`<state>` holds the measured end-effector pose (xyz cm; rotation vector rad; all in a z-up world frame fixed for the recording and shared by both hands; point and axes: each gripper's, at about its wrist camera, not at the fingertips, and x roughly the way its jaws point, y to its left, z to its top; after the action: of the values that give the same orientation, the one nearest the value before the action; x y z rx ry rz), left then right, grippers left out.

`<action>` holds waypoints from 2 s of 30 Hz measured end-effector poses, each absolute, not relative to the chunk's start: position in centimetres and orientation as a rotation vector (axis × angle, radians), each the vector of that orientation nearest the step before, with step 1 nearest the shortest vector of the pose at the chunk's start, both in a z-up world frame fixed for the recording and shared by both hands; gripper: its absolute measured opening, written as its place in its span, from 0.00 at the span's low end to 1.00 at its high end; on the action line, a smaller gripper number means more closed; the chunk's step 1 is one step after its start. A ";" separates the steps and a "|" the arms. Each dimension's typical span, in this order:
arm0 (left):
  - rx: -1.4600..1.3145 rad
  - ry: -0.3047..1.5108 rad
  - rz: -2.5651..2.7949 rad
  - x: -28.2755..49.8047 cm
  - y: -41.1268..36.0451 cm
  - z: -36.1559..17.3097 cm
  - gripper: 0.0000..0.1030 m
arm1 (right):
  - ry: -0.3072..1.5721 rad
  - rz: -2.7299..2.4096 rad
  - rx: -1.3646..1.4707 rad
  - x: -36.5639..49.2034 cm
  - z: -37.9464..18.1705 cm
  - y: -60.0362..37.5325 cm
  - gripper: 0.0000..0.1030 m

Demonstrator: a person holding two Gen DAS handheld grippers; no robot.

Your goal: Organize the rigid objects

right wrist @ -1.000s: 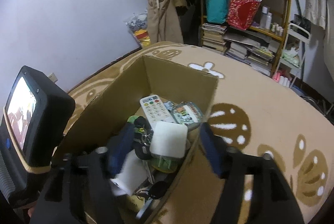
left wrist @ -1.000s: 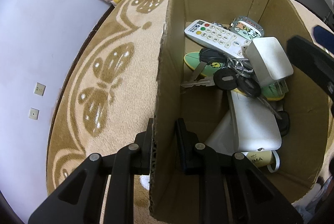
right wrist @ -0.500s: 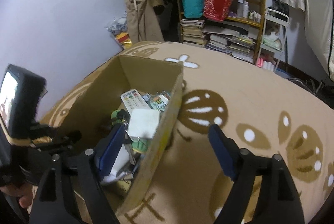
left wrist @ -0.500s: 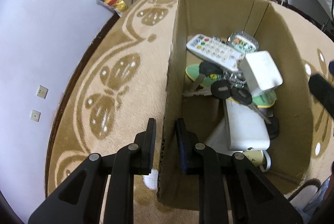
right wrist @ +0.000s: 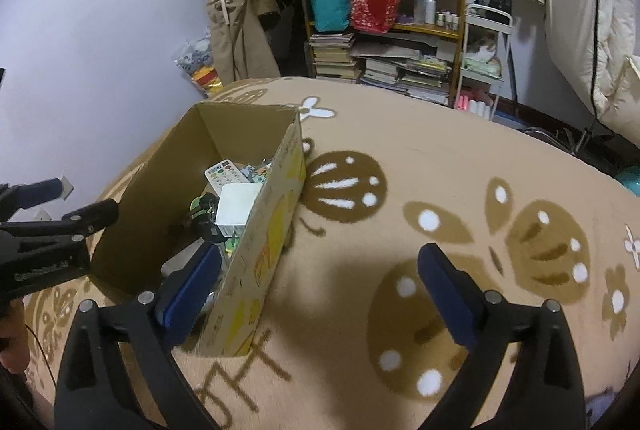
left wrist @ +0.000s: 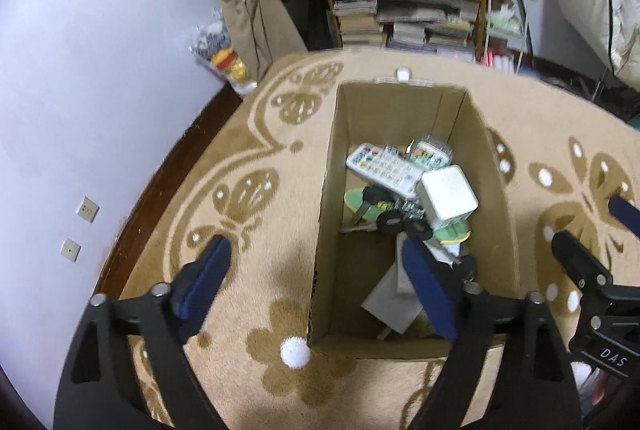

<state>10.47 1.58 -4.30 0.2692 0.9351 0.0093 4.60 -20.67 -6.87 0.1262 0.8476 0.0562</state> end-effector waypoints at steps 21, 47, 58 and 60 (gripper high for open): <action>0.218 0.723 -0.011 3.2 2.2 1.2 0.98 | 0.669 -0.005 0.152 -2.8 -1.1 -22.4 1.00; 0.192 0.547 -0.006 -3.2 2.2 3.0 0.98 | 0.485 -0.020 0.214 -8.7 -0.1 -24.0 1.00; 0.214 0.598 -0.013 -1.2 1.5 1.0 0.98 | 0.528 -0.028 0.226 -7.4 -1.9 -24.4 1.00; 0.211 0.604 -0.018 -1.0 1.5 0.8 0.98 | 0.534 -0.027 0.224 -7.2 -2.1 -24.4 1.00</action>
<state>-1.03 1.47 0.78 0.2106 0.6038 -0.0179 -7.16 -24.40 -2.12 0.2242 0.5341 -0.0267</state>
